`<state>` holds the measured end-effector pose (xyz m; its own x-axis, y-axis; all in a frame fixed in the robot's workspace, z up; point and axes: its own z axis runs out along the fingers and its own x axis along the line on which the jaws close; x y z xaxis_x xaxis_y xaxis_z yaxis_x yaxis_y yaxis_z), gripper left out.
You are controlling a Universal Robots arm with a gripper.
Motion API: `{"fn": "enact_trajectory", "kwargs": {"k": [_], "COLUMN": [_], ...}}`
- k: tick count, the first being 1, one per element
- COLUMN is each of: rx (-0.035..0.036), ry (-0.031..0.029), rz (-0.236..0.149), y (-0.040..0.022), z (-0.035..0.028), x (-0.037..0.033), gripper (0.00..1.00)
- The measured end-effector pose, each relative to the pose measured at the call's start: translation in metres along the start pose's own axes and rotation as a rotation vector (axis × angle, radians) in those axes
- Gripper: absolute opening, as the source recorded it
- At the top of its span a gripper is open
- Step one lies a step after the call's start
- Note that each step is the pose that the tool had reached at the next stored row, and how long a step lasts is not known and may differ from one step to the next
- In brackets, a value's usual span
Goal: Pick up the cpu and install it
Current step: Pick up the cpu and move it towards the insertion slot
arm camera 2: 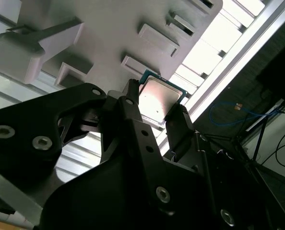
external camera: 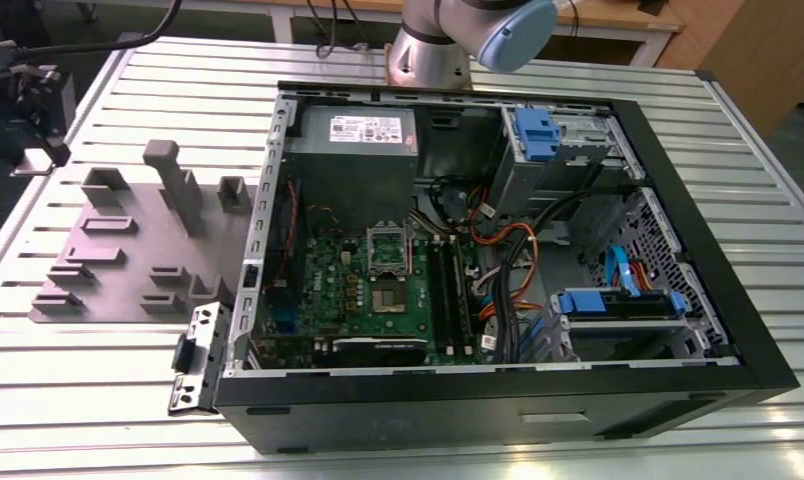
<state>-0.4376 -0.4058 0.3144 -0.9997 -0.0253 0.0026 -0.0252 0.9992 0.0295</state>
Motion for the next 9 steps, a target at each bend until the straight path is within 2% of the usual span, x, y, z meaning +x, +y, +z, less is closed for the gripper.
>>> {"fn": "enact_trajectory", "kwargs": {"k": [9], "rx": [0.0000], "ry": [-0.0001], "rz": [0.000], "y": [0.0003], "z": [-0.0104], "x": [0.0000], "gripper": [0.47]}}
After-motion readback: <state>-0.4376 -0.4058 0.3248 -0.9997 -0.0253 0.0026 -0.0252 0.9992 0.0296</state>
